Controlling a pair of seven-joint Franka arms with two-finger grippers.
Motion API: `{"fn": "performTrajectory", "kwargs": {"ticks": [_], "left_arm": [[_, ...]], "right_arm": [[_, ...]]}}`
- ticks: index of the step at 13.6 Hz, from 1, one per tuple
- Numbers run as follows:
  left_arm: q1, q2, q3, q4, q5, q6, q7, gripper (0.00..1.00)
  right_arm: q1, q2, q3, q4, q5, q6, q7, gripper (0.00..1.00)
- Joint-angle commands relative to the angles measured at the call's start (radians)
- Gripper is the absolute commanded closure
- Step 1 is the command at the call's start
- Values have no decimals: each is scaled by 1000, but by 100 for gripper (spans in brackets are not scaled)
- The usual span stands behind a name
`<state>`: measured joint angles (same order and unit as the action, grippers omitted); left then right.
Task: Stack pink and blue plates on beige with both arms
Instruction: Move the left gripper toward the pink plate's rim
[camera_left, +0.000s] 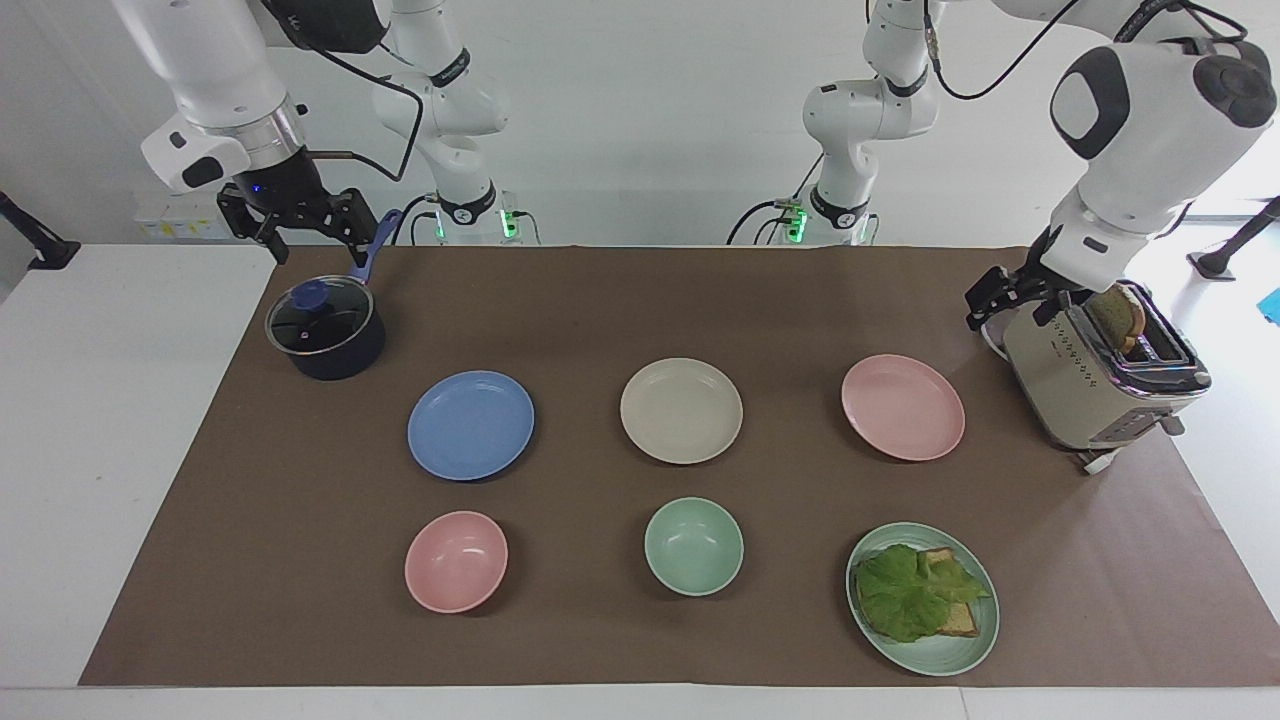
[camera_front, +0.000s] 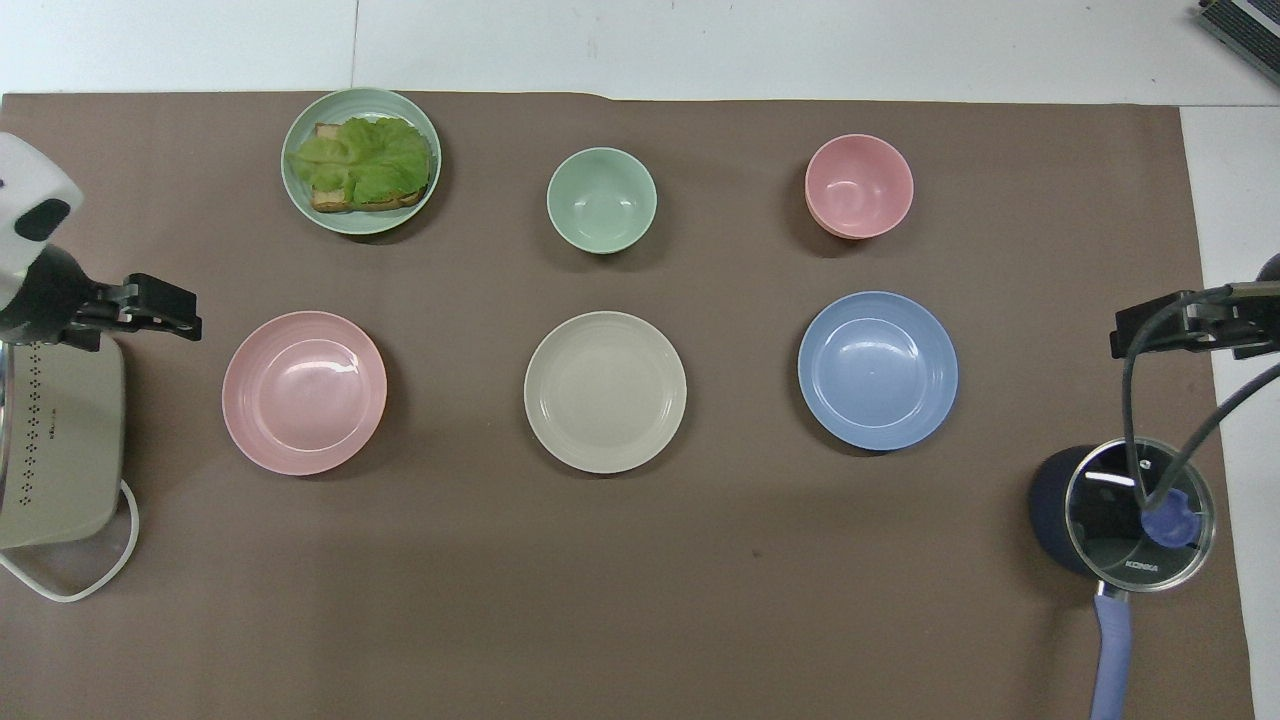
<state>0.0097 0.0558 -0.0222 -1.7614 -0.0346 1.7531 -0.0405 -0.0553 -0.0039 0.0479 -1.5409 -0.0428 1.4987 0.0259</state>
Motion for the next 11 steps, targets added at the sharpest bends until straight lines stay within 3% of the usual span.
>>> {"fn": "performTrajectory", "kwargs": {"ticks": [1,8,11], "left_arm": [[10,-48,4,-228,-18,182,36,0],[113,50,4,-427,-18,454,60,0],[115,35,5,-467,-18,467,47,0]], "right_arm": [[-12,-5,4,4,26,-8,-18,0],[-12,-5,4,4,26,-6,-20,0],[-12,-5,4,4,26,-6,-20,0]]}}
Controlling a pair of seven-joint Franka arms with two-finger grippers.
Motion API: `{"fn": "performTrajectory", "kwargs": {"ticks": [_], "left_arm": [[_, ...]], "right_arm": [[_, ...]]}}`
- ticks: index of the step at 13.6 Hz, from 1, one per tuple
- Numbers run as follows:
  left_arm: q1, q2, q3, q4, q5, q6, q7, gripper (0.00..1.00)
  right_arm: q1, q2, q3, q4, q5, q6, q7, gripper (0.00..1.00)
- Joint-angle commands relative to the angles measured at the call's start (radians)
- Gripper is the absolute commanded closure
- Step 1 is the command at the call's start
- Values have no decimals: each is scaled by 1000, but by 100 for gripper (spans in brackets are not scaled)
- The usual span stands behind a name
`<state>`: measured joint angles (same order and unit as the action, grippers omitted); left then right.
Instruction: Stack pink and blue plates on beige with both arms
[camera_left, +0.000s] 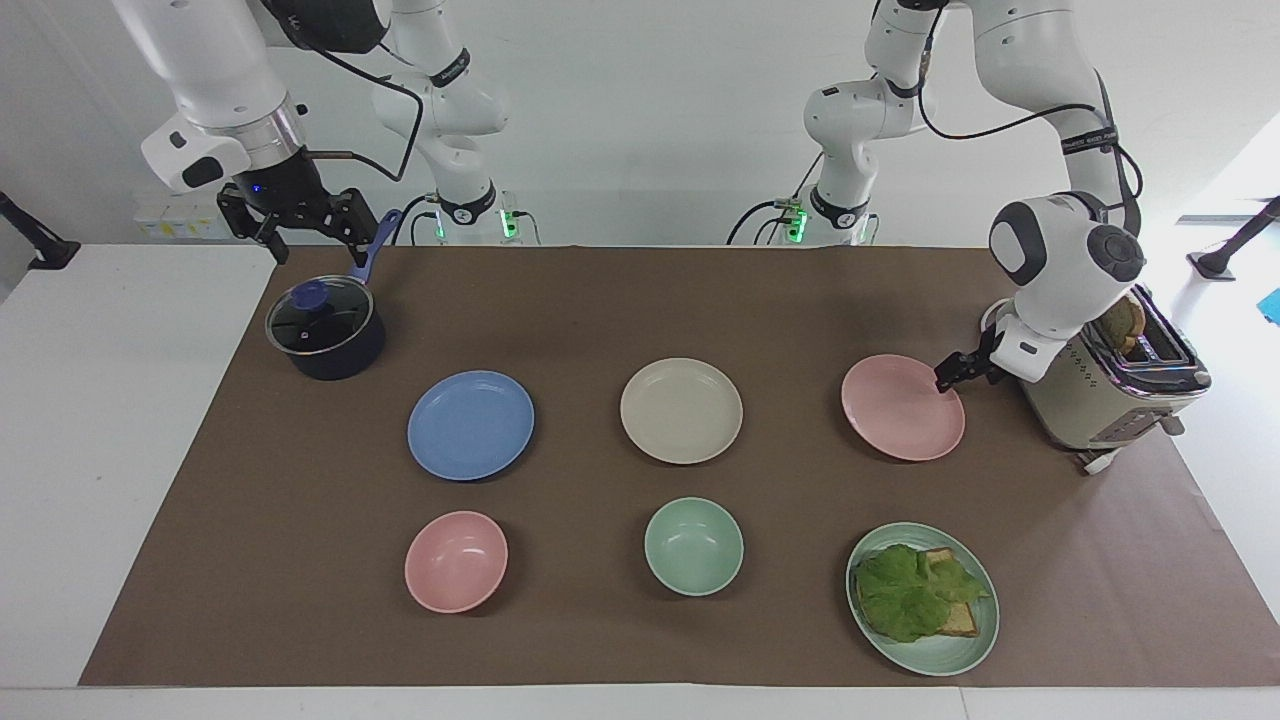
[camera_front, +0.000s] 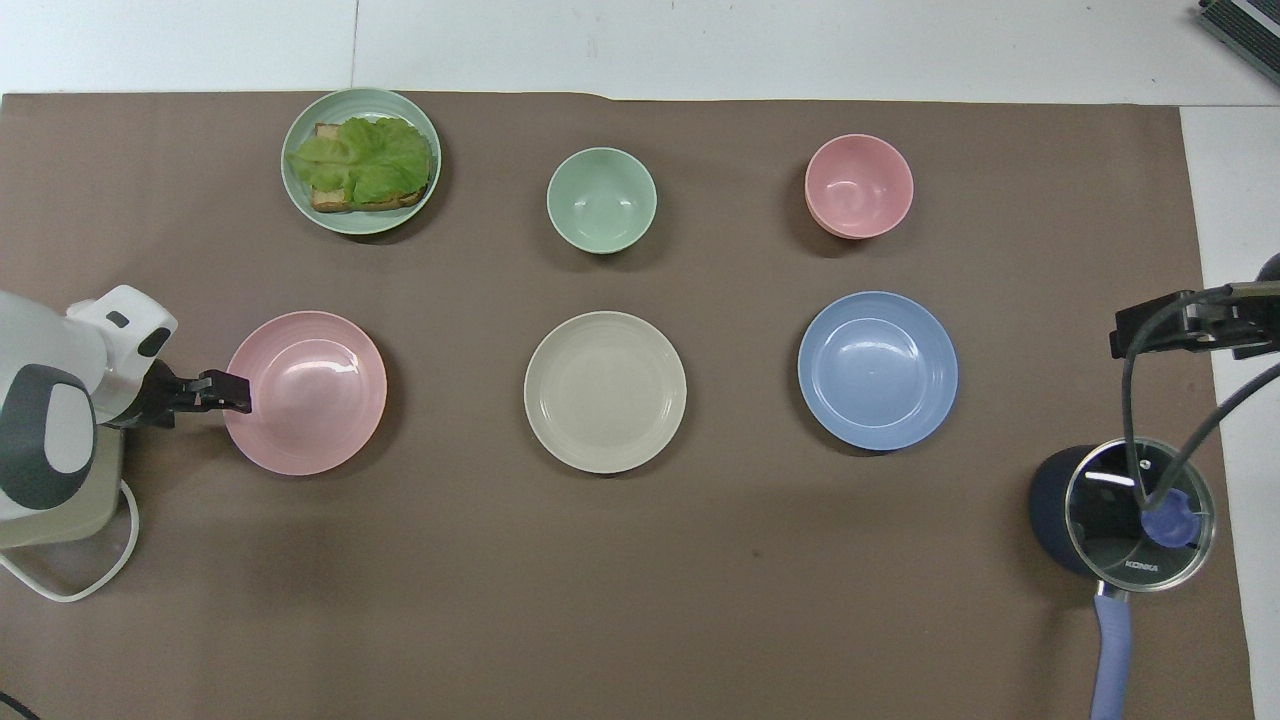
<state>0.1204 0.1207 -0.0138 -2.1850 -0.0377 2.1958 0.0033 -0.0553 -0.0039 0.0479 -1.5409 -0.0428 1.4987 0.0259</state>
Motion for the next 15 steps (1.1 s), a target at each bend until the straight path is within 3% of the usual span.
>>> {"fn": "performTrajectory", "kwargs": {"ticks": [1,2,3,6,11,15], "left_arm": [[4,-33,-3,-50,-14,22,-2,22],[4,-35,-5,-55,-14,24,-6,45],[2,-33,-5,-55,-14,30,-8,61],[-1,3,-6,-42,-13,64,-2,95],[-2,27,-9,74,-19,-98,20,100],[-1,54,-8,351,-167,-399,-18,100]], "right_arm": [[-12,-5,4,4,26,-8,-20,0],[-12,-5,4,4,26,-6,-20,0],[-12,-5,4,4,26,-8,-20,0],[-12,-5,4,4,26,-8,-20,0],[-12,-5,3,4,26,-6,-20,0],[-12,-5,4,4,26,-6,-18,0]]}}
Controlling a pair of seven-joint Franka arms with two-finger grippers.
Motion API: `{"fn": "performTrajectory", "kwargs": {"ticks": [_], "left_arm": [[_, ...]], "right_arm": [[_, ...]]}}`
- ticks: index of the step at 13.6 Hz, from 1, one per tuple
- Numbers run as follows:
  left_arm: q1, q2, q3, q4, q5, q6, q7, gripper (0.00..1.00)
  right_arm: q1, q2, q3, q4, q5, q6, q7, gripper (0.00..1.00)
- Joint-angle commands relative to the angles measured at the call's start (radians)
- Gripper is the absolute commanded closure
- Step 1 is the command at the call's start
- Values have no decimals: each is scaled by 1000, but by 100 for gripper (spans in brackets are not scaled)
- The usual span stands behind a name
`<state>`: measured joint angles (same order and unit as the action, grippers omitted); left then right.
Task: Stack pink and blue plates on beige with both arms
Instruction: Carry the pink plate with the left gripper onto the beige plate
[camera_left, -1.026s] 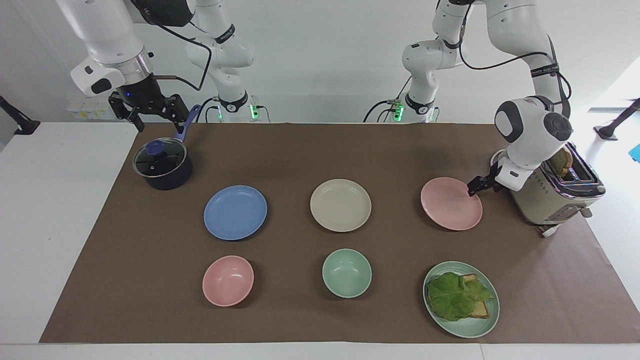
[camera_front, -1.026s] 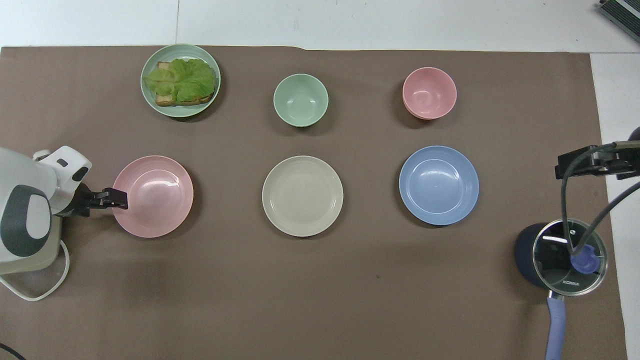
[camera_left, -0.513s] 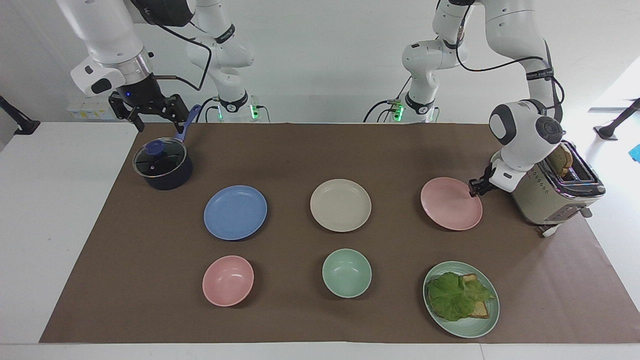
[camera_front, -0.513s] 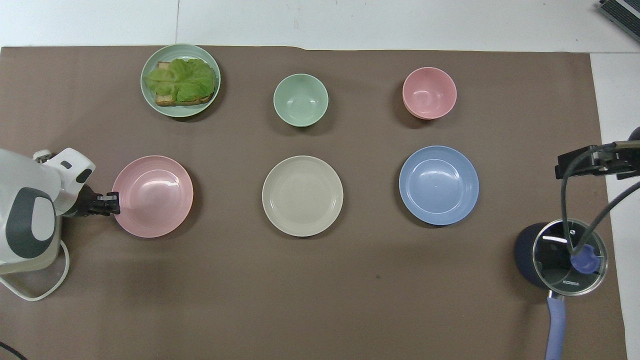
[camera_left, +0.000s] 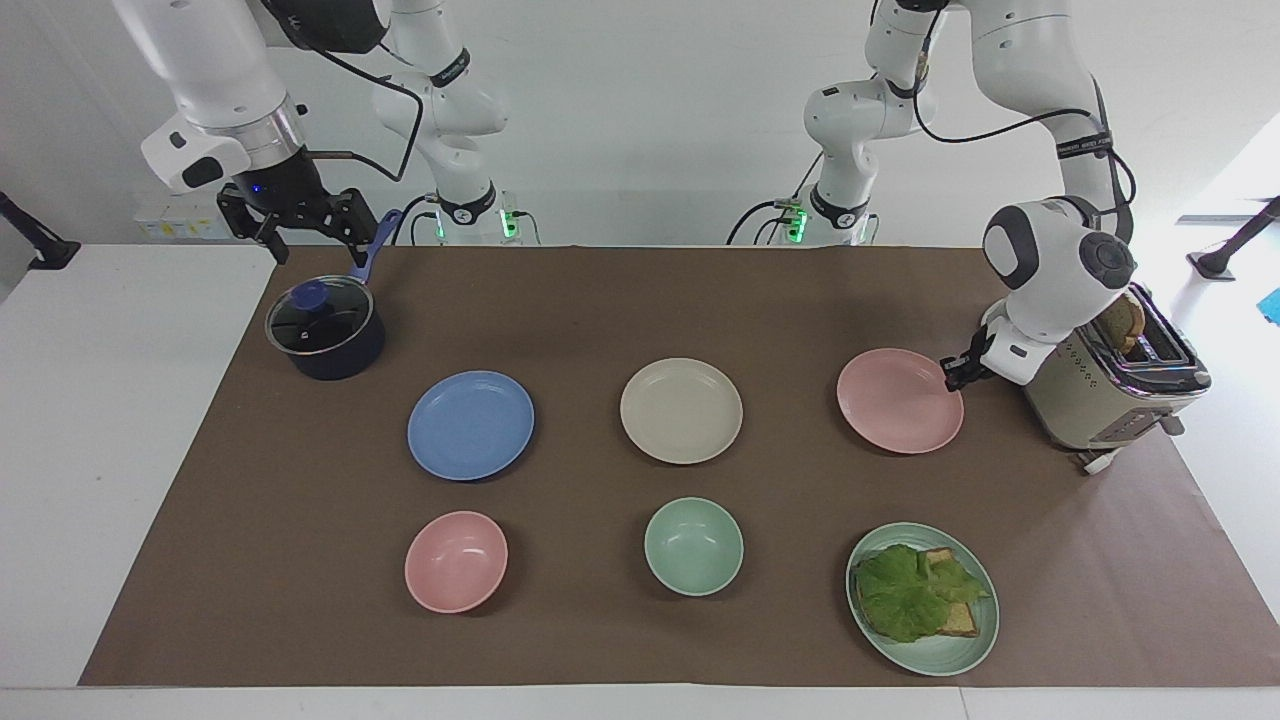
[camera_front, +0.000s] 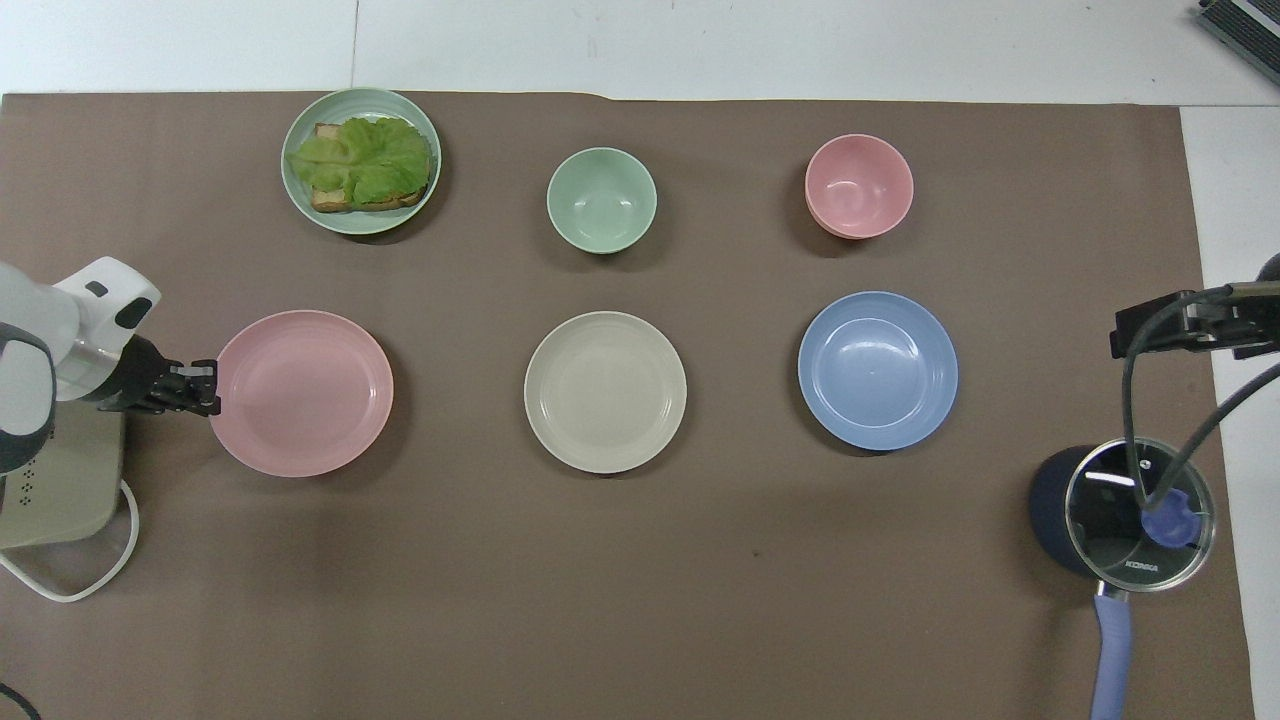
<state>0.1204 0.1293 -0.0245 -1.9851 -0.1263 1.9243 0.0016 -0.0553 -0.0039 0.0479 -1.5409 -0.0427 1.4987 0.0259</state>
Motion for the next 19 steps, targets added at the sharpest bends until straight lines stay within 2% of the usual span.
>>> {"fn": "performTrajectory", "kwargs": {"ticks": [1,4,7,11,14,17,18,19], "left_arm": [[-13,50,1,187,-108,-149,-81,100],[-167,55,-12,184,-118,-81,-331,100],[-321,49,-12,160,-147,-28,-474,100],[-471,50,-12,77,-154,70,-522,100],[-553,53,-12,-15,-165,226,-523,100],[-561,55,-12,-29,-165,257,-519,100],[-561,55,-12,-29,-165,256,-519,75],[-559,55,-12,-29,-165,254,-515,1]], "right_arm": [[-12,-5,4,4,26,-8,-18,0],[-12,-5,4,4,26,-8,-20,0],[-12,-5,4,4,26,-6,-18,0],[-12,-5,4,4,26,-6,-18,0],[-12,-5,4,4,26,-6,-18,0],[-12,-5,4,4,26,-8,-20,0],[-12,-5,4,4,26,-8,-20,0],[-12,-5,4,4,26,-8,-20,0]]}}
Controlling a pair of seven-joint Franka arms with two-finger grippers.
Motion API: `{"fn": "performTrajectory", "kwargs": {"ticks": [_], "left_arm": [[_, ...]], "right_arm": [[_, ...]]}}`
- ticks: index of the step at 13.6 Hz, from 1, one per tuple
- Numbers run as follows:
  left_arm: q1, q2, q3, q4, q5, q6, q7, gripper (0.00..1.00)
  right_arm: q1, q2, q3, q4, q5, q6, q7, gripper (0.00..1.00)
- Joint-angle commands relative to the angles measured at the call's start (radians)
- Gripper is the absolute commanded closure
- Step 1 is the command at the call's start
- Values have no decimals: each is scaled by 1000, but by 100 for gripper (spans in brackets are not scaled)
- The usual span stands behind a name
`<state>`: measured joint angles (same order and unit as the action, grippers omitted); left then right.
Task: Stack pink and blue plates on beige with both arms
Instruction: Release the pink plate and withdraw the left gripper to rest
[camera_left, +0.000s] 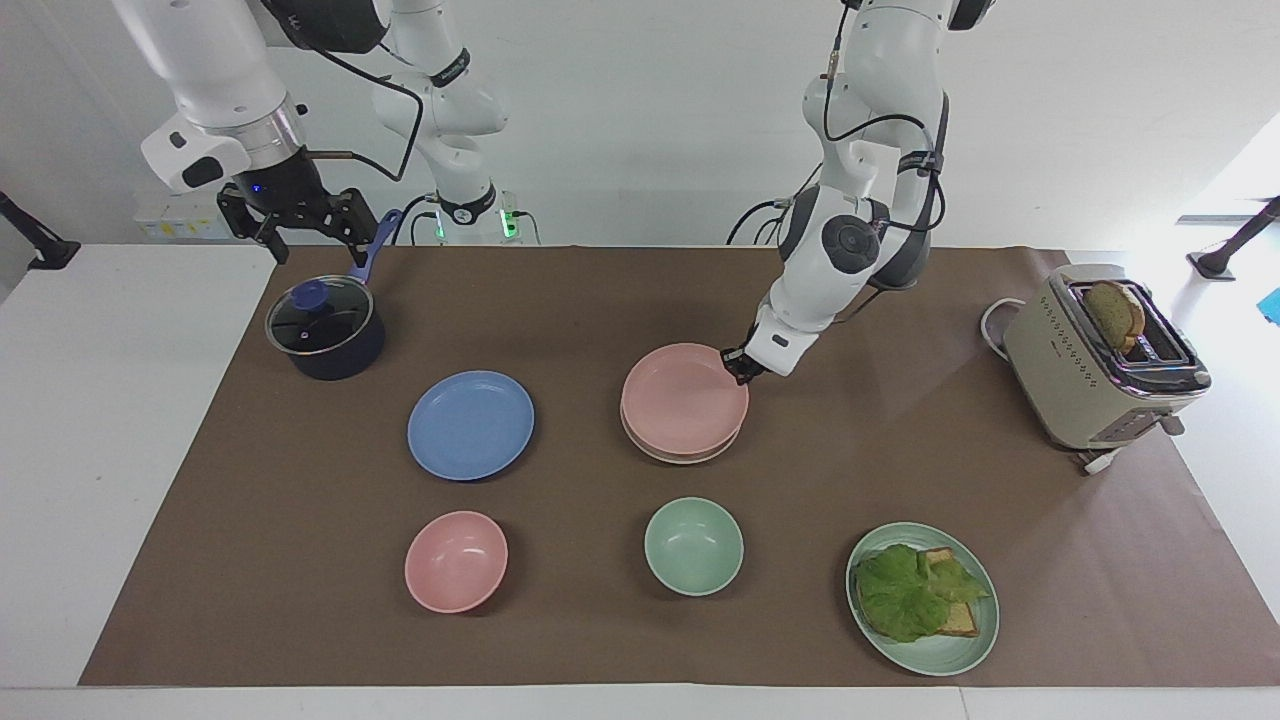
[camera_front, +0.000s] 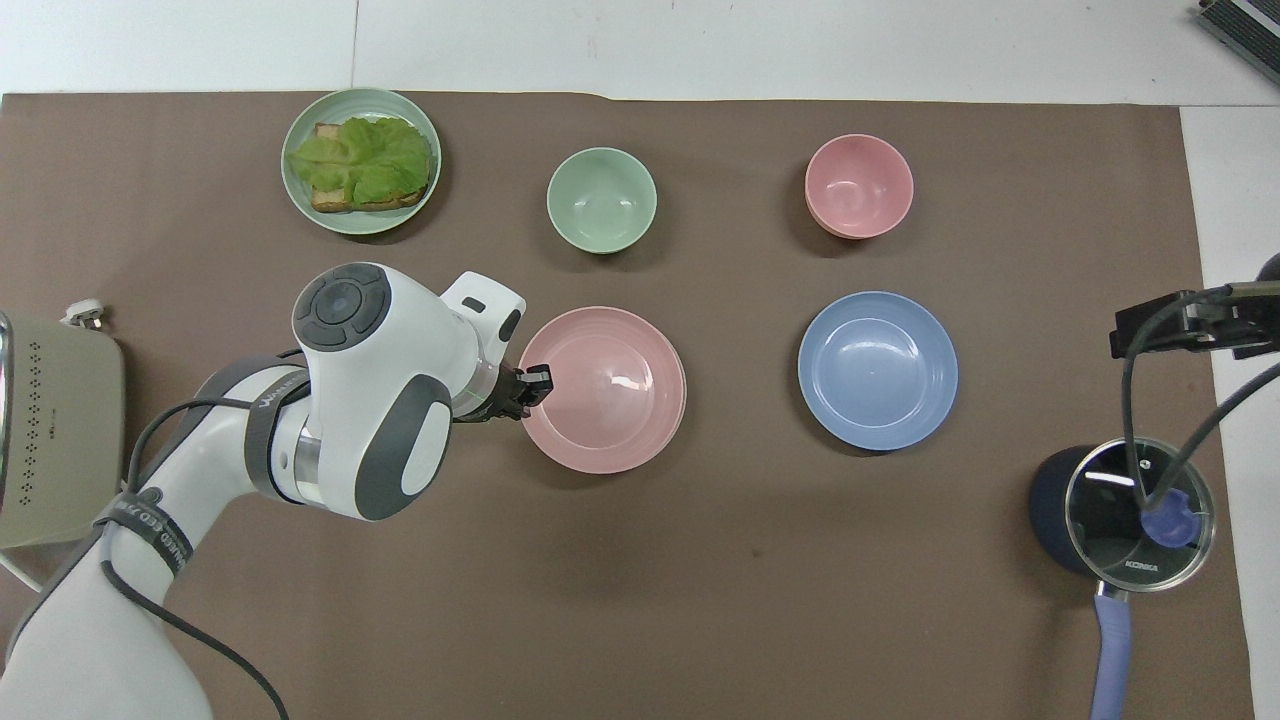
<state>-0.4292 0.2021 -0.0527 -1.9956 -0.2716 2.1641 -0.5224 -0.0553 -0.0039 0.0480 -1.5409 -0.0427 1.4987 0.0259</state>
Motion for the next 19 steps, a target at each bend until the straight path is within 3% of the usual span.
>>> {"fn": "performTrajectory", "kwargs": {"ticks": [1,3,5,11,16,19], "left_arm": [[-10,-18,17,-17,-20,13,13,0],[7,-7,22,3,-15,5,19,0],[87,-7,24,43,5,-33,44,0],[338,-20,27,274,170,-291,335,0],[435,-58,27,444,245,-504,498,0],[429,-119,24,446,252,-524,504,0]], "right_arm": [[-12,-5,4,4,26,-12,-21,0],[-12,-5,6,4,26,-9,-21,0],[-12,-5,4,5,24,-6,-23,0],[-12,-11,4,-22,26,66,-20,0],[-26,-34,0,-123,27,178,-23,0],[-21,-22,1,-235,32,306,-23,0]]}}
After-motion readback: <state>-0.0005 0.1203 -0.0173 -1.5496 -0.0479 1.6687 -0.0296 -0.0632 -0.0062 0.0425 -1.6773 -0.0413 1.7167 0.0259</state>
